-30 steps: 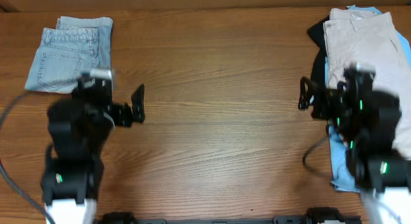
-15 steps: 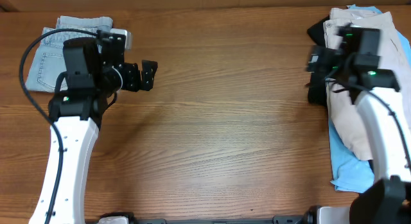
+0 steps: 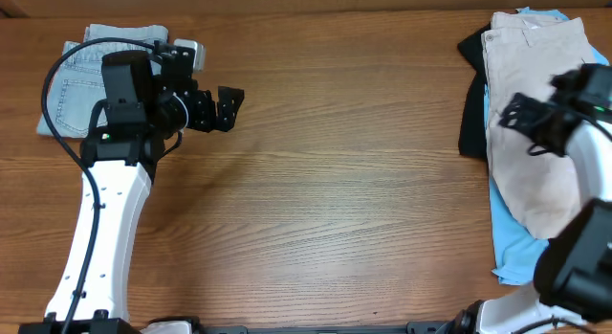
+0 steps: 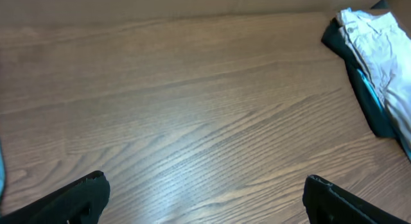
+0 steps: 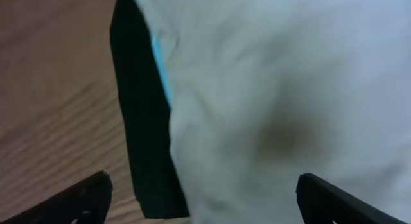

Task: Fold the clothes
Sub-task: 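Reach the right gripper to the beige shorts on the pile and grasp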

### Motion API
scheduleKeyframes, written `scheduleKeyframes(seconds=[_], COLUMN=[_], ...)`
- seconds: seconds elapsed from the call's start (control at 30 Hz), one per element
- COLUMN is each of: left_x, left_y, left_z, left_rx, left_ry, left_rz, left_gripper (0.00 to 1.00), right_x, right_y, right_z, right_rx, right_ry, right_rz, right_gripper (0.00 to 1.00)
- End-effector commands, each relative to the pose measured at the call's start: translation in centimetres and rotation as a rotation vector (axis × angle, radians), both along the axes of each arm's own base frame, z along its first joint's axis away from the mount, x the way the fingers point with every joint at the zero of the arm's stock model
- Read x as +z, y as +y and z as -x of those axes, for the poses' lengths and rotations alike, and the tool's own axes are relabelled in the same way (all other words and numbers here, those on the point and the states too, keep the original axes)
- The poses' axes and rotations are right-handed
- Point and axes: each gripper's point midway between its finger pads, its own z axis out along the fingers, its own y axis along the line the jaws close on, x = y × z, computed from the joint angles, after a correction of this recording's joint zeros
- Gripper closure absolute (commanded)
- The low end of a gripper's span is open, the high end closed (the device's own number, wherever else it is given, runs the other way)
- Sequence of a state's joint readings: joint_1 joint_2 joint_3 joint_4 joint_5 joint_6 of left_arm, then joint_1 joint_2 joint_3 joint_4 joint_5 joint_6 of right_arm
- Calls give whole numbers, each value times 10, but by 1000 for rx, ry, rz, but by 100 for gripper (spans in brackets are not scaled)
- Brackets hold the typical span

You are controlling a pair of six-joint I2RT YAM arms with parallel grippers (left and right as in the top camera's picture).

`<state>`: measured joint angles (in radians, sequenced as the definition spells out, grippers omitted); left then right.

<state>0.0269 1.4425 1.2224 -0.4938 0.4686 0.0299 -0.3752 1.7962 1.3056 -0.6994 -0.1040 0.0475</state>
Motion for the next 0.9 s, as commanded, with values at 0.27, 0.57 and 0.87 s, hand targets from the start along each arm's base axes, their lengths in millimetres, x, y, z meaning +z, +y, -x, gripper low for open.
scheduleKeyframes(seconds=[0.27,0.57,0.87], left_x=[7,6,10], left_y=[-1,3,3], left_z=[-4,-5,-9], left_rx=[-18,-1,-1], left_ry=[-21,-21,-43], left_rz=[0,-14,-14], left_gripper=[0,0,0], right_x=[-58,-58,27], right_y=[-10,-16,45], right_z=[12,12,-13], right_rx=[-34,-66,60], right_ry=[230,229,115], right_rz=[168,193,110], right_gripper=[28,78,96])
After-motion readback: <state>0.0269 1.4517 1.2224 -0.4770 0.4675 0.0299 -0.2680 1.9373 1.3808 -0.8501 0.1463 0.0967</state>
